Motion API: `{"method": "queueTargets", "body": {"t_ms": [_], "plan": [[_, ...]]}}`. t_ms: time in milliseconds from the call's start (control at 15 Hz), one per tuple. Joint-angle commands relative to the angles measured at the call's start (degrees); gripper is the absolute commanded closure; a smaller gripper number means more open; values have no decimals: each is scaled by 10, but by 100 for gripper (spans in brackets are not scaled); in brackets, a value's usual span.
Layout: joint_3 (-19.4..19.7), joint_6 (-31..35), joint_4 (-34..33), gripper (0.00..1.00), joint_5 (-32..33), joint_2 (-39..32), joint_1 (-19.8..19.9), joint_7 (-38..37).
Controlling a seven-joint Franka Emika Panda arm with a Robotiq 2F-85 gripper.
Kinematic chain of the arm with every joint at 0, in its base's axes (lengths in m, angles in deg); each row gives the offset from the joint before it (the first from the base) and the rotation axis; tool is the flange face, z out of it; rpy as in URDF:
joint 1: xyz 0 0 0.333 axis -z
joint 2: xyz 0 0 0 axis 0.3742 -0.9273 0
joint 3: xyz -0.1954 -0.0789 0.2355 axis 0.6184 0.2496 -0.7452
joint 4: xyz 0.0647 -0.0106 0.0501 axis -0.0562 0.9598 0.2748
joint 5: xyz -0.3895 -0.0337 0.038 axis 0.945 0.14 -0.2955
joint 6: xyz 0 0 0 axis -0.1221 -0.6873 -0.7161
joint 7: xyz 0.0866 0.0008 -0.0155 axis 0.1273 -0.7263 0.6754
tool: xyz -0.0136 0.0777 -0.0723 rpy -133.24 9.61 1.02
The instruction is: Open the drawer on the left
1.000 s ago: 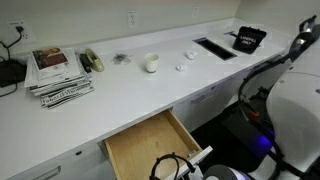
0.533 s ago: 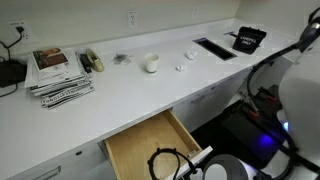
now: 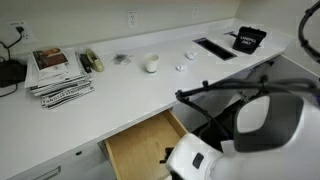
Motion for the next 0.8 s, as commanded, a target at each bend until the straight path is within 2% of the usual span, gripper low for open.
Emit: {"method": "queueTargets", "body": {"t_ms": [0, 333, 733], "plan": [[13, -4, 127, 0, -93, 121, 21, 2], [12, -16, 237, 0, -165, 234, 36, 38], [-12, -32, 342, 0, -158, 356, 48, 22]]}}
